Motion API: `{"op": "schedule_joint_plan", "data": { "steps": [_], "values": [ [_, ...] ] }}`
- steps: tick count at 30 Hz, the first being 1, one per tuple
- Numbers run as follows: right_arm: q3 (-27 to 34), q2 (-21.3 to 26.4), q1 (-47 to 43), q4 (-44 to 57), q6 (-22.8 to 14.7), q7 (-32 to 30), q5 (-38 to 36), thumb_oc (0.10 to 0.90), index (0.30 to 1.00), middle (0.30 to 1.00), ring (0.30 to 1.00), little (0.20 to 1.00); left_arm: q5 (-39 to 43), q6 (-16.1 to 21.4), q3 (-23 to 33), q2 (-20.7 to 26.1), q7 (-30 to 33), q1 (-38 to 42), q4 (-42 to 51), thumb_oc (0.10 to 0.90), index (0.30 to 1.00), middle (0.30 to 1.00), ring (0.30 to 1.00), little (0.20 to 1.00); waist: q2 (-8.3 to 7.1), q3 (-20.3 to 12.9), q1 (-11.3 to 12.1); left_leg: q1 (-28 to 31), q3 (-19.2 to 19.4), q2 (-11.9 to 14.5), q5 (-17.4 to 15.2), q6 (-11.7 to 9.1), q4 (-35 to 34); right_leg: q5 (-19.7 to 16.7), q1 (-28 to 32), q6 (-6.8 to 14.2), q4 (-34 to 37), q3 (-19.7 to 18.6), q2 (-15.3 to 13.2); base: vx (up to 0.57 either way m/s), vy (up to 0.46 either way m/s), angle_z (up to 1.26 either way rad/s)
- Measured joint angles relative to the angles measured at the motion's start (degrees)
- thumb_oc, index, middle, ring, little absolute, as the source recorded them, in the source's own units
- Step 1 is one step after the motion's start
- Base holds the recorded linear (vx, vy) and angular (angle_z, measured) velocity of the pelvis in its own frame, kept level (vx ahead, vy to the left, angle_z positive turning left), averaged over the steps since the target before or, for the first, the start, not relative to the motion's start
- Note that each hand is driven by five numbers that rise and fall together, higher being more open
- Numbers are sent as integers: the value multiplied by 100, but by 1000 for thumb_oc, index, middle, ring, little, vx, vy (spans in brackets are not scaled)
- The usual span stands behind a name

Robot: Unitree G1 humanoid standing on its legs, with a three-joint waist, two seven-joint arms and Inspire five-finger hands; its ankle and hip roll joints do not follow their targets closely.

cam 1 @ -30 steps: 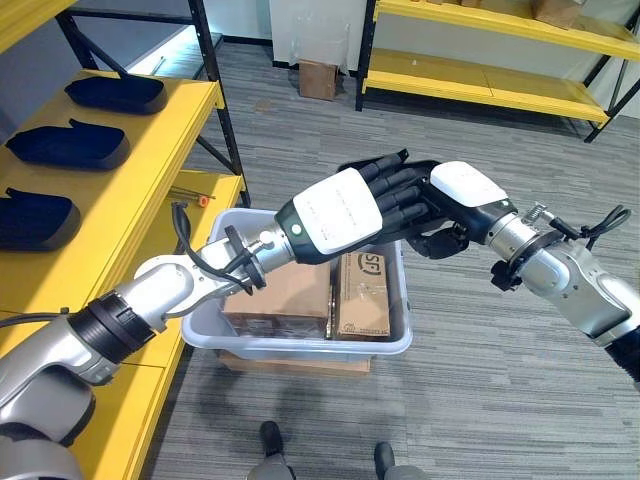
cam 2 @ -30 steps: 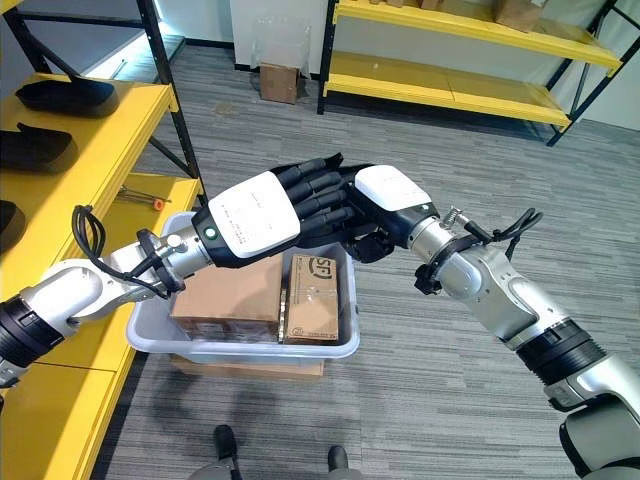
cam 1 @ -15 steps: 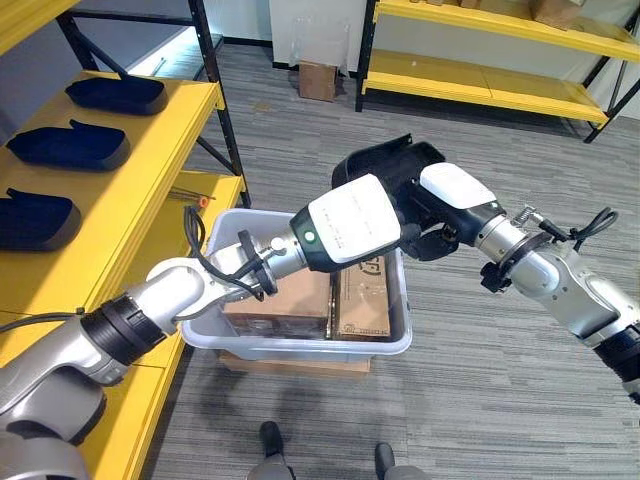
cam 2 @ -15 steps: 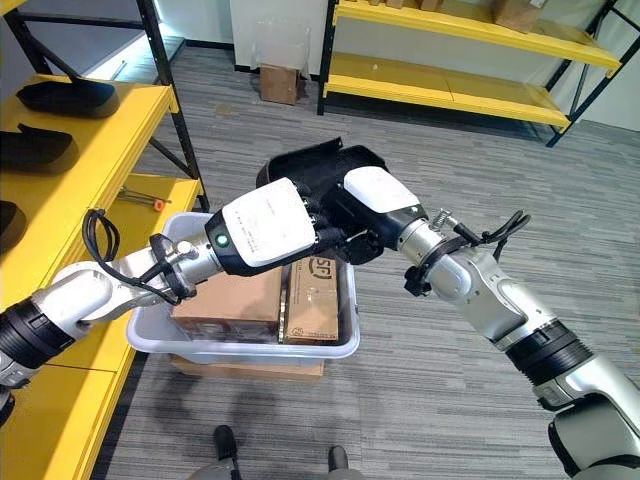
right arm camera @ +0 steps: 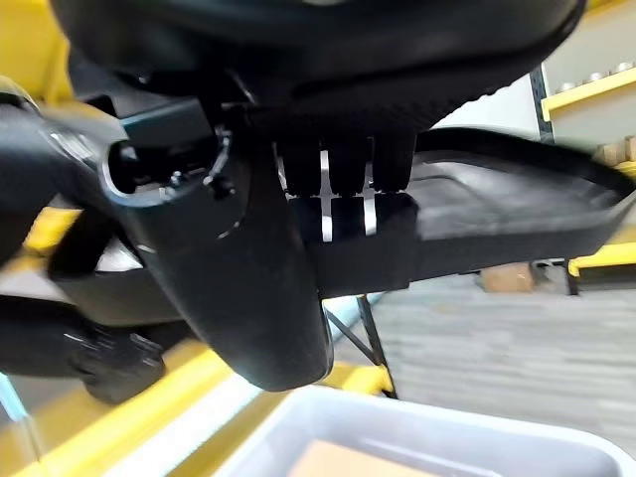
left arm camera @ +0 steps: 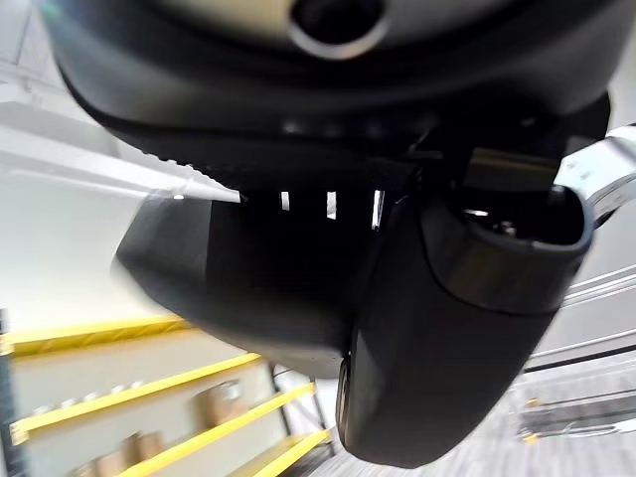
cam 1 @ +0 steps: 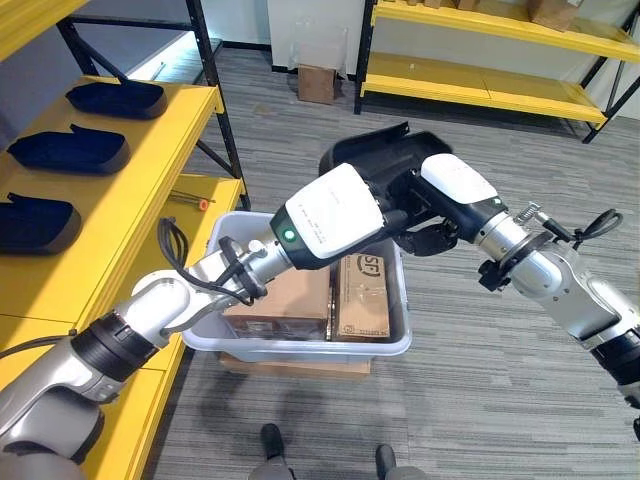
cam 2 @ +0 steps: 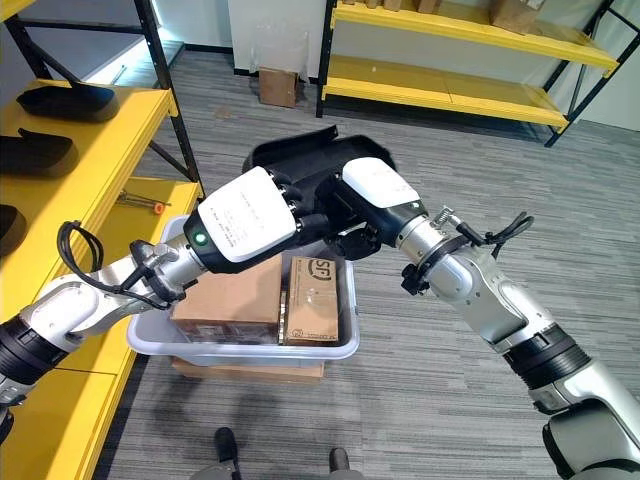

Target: Move parts from the plastic box to the shelf.

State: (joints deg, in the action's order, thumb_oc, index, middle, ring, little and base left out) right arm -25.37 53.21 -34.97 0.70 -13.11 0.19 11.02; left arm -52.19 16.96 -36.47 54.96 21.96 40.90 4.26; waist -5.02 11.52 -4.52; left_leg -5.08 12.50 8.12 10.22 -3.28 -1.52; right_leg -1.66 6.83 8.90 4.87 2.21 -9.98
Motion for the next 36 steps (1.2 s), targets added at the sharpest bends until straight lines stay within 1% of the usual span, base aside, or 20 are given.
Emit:
{"op": "schedule_joint_plan", "data": {
  "steps": [4,6,7,9,10,11,12,14,15,16,18,20,21,23,24,28,32,33,35,36],
  "values": [
    [812,-13,775,474,-42,-6,-69,900,1000,1000,1000,1000,-3,-131,656,31,-6,-730,-120,400,300,300,300,300,69,-38,5,2,-1,0,-2,-1,-10,4,-1,-4,0,1,7,0,0,0],
    [1069,-14,995,524,-24,-20,-131,900,1000,1000,1000,1000,-6,-196,831,61,-11,-973,-195,400,300,300,300,300,76,-42,1,4,-1,0,-1,-1,-13,5,-2,-4,0,-1,5,0,0,0],
    [1702,-23,1543,653,-23,-75,-221,900,1000,1000,1000,1000,-36,-249,1226,128,-25,-1563,-244,400,300,300,300,300,79,-43,1,10,0,1,-3,-2,-49,6,-13,-6,1,-3,-3,0,0,0],
    [1924,-34,1742,626,79,-137,-220,900,1000,1000,1000,1000,-54,-324,1291,220,-87,-1838,-407,400,300,300,300,300,83,-43,-16,20,7,3,-5,4,-61,5,-24,-6,0,-16,-3,9,-7,-2],
    [2610,-234,2415,1098,27,-137,-231,900,1000,1000,1000,1000,-50,-276,1809,230,-137,-2511,-282,400,300,300,300,300,92,-49,-7,22,14,4,-34,10,-85,27,-34,-21,5,-21,-9,13,-16,-4],
    [2874,-385,2741,1255,-7,-192,-292,900,1000,1000,1000,1000,-39,-326,2064,241,-137,-2888,-304,400,300,300,300,300,94,-51,-15,33,21,5,-20,-15,-85,30,-30,-22,4,-23,-6,18,-19,-4],
    [2898,-404,2832,1248,8,-219,-360,900,1000,1000,1000,1000,-42,-397,2128,259,-163,-3029,-427,400,300,300,300,300,105,-57,-15,36,27,5,-15,-22,-85,31,-31,-19,2,-25,-3,16,-23,-4],
    [3298,-700,3479,1472,-27,-200,-453,900,1000,1000,1000,1000,-31,-417,2844,182,-164,-3800,-333,400,300,300,300,300,111,-60,2,36,34,8,-22,-26,-90,47,-32,-22,4,-25,-5,0,0,0],
    [3366,-914,3732,1451,-39,-185,-452,900,1000,1000,1000,1000,-16,-450,3155,89,-170,-4091,-390,400,300,300,300,300,141,-77,6,36,32,6,-26,-28,-92,58,-35,-17,4,-24,-8,10,-25,3],
    [3374,-1025,3925,1451,-31,-169,-450,900,1000,1000,1000,1000,-1,-470,3309,-23,-171,-4267,-392,400,300,300,300,300,165,-92,19,36,29,-5,-30,-28,-93,62,-30,-14,5,-21,-18,0,0,0],
    [3379,-1156,4107,1450,-22,-145,-451,900,1000,1000,1000,1000,8,-505,3477,-132,-169,-4436,-356,400,300,300,300,300,212,-127,21,40,29,-10,-31,-27,-93,65,-27,-10,5,-19,-28,0,0,0],
    [3415,-1368,4237,1450,-24,-145,-451,900,1000,1000,1000,1000,12,-509,3671,-435,-168,-4588,-276,400,300,300,300,300,273,-160,18,39,31,-10,-31,-27,-97,65,-27,-8,5,-23,-27,-1,-16,-1],
    [3428,-1414,4268,1450,-29,-146,-451,900,1000,1000,1000,1000,22,-514,3706,-468,-168,-4678,-172,400,300,300,300,300,290,-170,16,39,31,-6,-31,-27,-99,66,-27,-8,4,-22,-27,-6,-34,0],
    [3534,-1677,4387,1449,-32,-149,-451,900,1000,1000,1000,1000,24,-430,3952,-617,-167,-4921,111,400,300,300,300,300,300,-175,3,40,34,-6,-30,-28,-101,66,-30,-8,5,-24,-25,0,0,0],
    [3547,-1697,4443,1436,-14,-150,-450,900,1000,1000,1000,1000,29,-433,4005,-716,-166,-4956,181,400,300,300,300,300,311,-181,9,40,32,-14,-30,-27,-101,67,-26,-6,4,-19,-30,0,0,0],
    [3545,-1767,4547,1434,-3,-147,-450,900,1000,1000,1000,1000,167,-402,4179,-815,-161,-5064,450,400,300,300,300,300,352,-204,24,42,12,-14,-28,-27,-98,69,-5,-3,4,-7,-26,-6,-30,2],
    [3531,-1871,4624,1435,25,-141,-451,900,1000,1000,1000,1000,394,-331,4471,-1110,-161,-5437,756,400,300,300,300,300,417,-236,73,146,-29,-18,-54,-29,-99,112,131,-6,4,30,-24,-24,-60,5],
    [3527,-1871,4625,1436,28,-141,-451,900,1000,1000,1000,1000,488,-316,4548,-1203,-162,-5565,856,400,300,300,300,300,459,-248,107,149,-43,-16,-60,-20,-88,120,147,-5,2,39,-18,-65,-83,6],
    [3502,-1871,4618,1436,39,-141,-452,900,1000,1000,1000,1000,629,-313,4666,-1218,-162,-5777,1092,400,300,300,300,300,569,-278,198,131,-115,-16,-38,-43,-57,145,178,-16,-22,106,19,-106,-117,17],
    [3486,-1868,4614,1435,42,-141,-453,900,1000,1000,1000,1000,698,-312,4706,-1311,-162,-5799,1156,400,300,300,300,300,625,-268,193,114,-187,-19,-38,-41,-21,211,168,-17,-135,167,39,-144,-142,31]
  ]
}}
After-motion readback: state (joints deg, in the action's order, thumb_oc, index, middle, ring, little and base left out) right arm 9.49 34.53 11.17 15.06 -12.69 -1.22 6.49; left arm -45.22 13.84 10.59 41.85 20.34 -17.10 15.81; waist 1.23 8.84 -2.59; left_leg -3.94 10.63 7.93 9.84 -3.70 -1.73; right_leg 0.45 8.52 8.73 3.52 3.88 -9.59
